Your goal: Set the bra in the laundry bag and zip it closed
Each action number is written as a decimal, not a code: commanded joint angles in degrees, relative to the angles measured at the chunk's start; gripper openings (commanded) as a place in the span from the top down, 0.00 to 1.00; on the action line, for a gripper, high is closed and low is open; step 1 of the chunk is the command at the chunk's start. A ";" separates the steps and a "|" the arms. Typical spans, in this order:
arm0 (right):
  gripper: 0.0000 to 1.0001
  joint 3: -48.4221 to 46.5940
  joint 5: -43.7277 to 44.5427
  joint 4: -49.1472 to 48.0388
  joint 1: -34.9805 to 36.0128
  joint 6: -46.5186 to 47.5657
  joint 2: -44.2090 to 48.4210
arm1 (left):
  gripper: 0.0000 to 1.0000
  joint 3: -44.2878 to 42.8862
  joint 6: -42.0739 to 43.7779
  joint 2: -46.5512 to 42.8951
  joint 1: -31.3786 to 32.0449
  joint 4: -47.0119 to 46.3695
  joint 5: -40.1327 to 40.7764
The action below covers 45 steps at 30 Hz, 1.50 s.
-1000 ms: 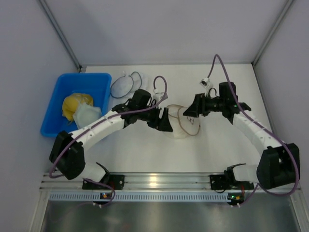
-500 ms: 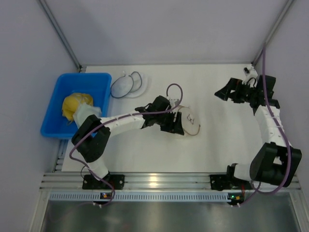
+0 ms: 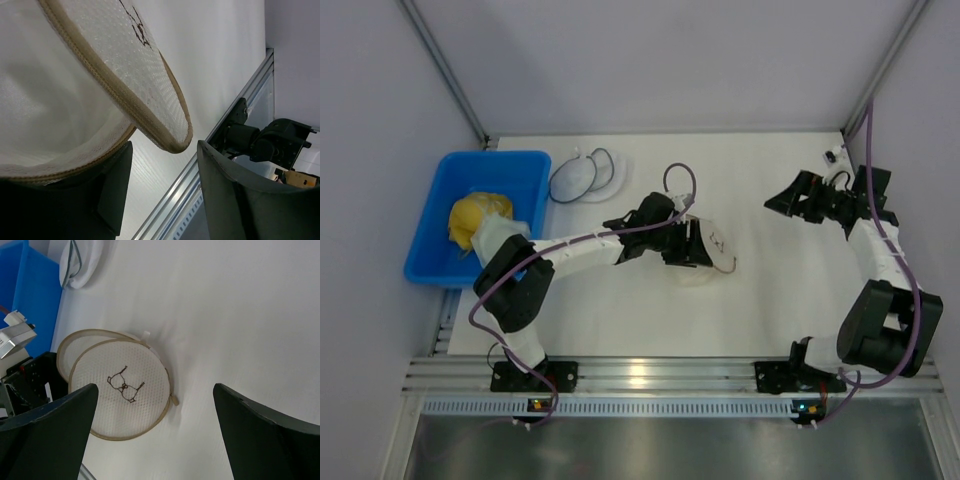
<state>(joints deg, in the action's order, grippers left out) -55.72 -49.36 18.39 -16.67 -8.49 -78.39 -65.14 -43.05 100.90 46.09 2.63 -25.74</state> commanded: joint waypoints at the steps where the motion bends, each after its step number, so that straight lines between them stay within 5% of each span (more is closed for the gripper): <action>1: 0.01 -0.26 -2.49 -2.49 -0.03 2.51 2.19 | 0.41 0.72 -2.83 -2.11 -0.47 -4.05 -1.42; 12: 0.01 2.72 -2.84 -6.78 -0.03 0.50 3.15 | 0.37 -2.61 -5.64 -1.68 -1.35 0.71 1.92; 24: 0.01 4.66 -1.79 -7.67 -0.03 1.20 3.42 | 0.51 -6.57 -9.86 1.32 0.84 2.46 4.90; 32: 0.01 5.10 -2.14 -7.76 -0.03 1.37 3.86 | 0.49 -7.19 -10.39 -2.20 2.43 8.27 8.94; 36: 0.01 5.80 -2.14 -8.46 -0.03 0.67 3.95 | 0.60 -8.06 -9.08 -1.33 2.43 8.26 10.79; 40: 0.01 5.71 -2.40 -7.32 0.05 2.16 3.68 | 0.88 -10.26 -7.49 -1.14 2.34 8.26 10.88; 43: 0.01 6.06 -2.31 -6.09 -0.03 3.83 3.25 | 1.00 -12.89 -4.86 -2.90 2.17 10.02 9.92; 45: 0.00 6.33 -2.58 -6.09 0.05 4.27 2.54 | 1.00 -13.51 -3.98 -4.91 1.82 10.64 7.91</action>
<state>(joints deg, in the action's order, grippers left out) -49.76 -50.72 13.37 -16.67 -6.81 -76.44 -75.05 -49.78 101.62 48.29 13.02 -16.05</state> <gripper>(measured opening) 0.993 0.079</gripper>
